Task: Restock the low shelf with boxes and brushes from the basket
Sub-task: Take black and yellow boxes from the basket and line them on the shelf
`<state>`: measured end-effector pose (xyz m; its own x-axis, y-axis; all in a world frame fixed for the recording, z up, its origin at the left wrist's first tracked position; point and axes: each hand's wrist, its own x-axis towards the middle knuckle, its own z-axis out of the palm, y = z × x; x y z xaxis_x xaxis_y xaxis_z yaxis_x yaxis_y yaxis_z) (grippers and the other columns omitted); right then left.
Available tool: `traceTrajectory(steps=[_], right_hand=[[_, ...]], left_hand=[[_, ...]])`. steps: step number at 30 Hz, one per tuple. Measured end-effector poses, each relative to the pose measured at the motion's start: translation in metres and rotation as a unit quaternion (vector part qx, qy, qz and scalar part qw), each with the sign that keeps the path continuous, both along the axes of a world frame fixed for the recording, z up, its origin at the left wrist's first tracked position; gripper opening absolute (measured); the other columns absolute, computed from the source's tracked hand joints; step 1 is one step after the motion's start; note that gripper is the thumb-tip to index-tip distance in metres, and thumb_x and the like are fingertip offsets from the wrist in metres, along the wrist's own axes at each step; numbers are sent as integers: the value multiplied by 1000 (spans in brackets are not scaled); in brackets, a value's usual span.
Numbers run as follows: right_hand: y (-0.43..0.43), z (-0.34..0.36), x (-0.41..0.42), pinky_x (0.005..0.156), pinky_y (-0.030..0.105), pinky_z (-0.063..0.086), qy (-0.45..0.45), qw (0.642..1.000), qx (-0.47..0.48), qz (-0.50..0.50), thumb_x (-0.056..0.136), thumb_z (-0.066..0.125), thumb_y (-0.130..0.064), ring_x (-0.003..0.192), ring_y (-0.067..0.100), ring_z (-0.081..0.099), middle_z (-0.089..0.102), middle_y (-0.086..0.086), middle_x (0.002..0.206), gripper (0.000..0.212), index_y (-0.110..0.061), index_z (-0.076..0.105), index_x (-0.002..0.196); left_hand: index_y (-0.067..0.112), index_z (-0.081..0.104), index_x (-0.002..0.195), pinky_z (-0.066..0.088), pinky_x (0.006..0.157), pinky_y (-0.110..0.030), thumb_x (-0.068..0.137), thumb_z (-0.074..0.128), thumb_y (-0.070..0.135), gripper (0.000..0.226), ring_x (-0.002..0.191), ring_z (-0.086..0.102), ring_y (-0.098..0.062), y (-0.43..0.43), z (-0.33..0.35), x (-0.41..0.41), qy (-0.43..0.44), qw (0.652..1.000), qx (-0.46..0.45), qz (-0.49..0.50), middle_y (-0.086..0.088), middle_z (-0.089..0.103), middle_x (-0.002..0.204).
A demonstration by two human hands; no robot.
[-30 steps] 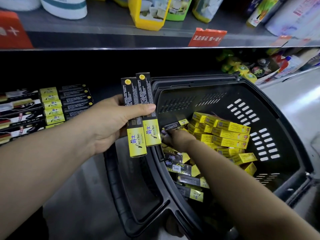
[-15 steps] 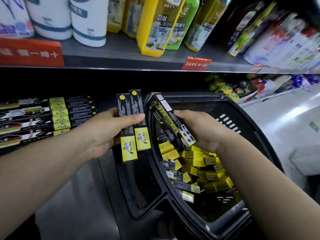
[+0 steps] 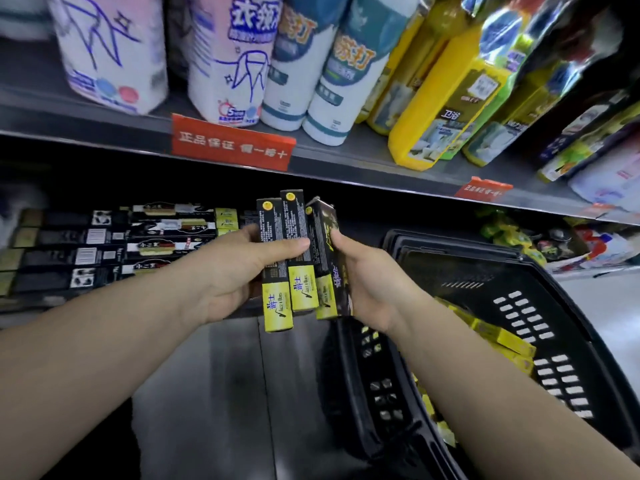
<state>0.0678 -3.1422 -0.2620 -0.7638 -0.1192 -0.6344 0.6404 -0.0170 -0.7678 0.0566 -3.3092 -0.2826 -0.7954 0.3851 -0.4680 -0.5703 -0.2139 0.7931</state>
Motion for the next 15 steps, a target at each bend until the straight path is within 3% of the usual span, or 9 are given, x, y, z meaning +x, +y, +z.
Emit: traceTrajectory(steps=[4,9,12,13,15], right_hand=[[-24,-17,-9,83,44,55,-9,999,-12,29,89,47,-57,104,25,67,70,5,112,46,-25,66,116],[-46,-39,-21,64,34,58,5,1000,-10,28,91,55,-41,91,21,71,72,4,106,40,-20,57,125],[-53,-50,-30,62,32,57,42,998,21,39,96,49,-34,87,13,71,72,-10,102,36,-40,40,130],[-54,-53,-33,64,32,58,52,997,24,45,97,48,-33,88,11,71,70,-11,105,45,-49,31,136],[-56,-58,-39,72,37,59,75,995,26,52,99,44,-29,95,15,69,68,-6,113,44,-48,33,137]], left_hand=[[19,62,113,54,70,-33,62,75,25,53,93,69,-19,-21,-11,-3,-2,1000,-19,-9,-2,74,98],[21,61,101,52,76,-36,75,73,13,29,94,66,-19,-41,-28,-8,-23,999,-46,7,-3,73,98],[21,61,99,49,88,-39,76,72,11,27,96,64,-18,-53,-37,-10,-38,997,-69,21,-2,71,96],[21,60,102,48,91,-40,76,72,12,30,96,63,-17,-57,-40,-12,-44,996,-75,25,-2,70,98],[22,58,101,44,96,-39,76,73,12,31,94,60,-12,-64,-44,-15,-48,995,-86,32,-1,68,100]])
